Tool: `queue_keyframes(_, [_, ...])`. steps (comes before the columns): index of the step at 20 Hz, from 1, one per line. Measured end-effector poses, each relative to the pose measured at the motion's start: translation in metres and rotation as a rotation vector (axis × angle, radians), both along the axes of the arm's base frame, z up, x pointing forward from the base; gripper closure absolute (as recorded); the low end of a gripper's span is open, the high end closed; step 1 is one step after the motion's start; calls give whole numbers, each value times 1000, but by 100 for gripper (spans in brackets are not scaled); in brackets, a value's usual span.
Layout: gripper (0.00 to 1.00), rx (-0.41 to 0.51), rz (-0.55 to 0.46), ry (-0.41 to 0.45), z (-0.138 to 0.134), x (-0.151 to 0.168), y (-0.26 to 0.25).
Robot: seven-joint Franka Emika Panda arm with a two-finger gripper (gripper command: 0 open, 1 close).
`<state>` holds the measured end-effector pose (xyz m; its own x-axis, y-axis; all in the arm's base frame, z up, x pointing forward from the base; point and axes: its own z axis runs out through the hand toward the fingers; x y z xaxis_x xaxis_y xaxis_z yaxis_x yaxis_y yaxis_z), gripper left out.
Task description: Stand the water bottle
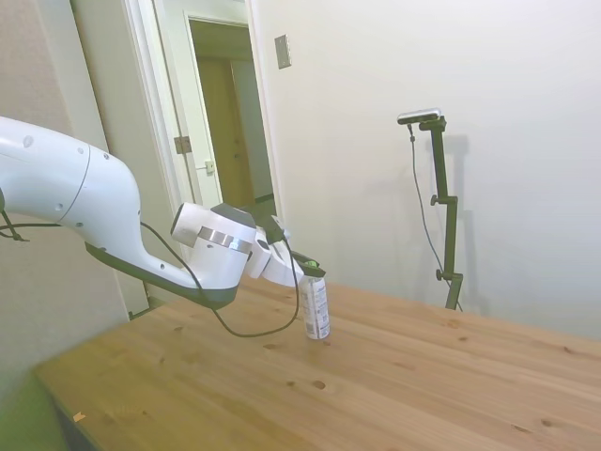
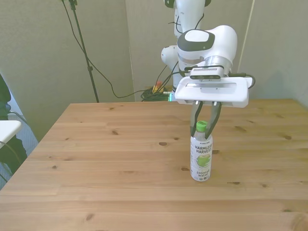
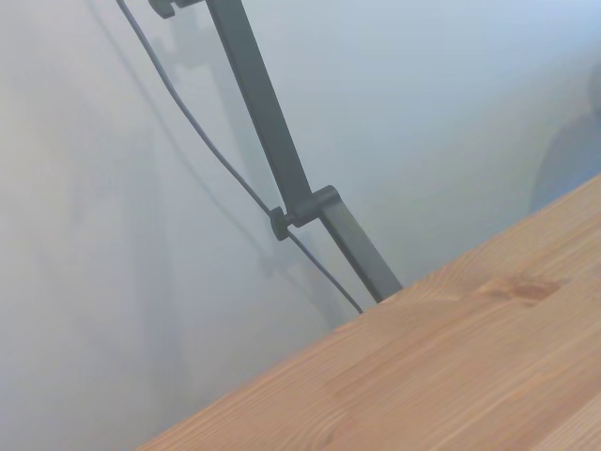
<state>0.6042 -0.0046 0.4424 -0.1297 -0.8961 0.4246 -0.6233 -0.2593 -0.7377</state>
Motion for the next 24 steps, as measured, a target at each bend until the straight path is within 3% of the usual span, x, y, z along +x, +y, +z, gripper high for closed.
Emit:
queue_keyframes(14, [0,26,11,0,4,0,-3])
queue_keyframes(20, [0,29,69,15,35,-5,2])
queue_keyframes(24, [0,20,175,62,54,-32,24])
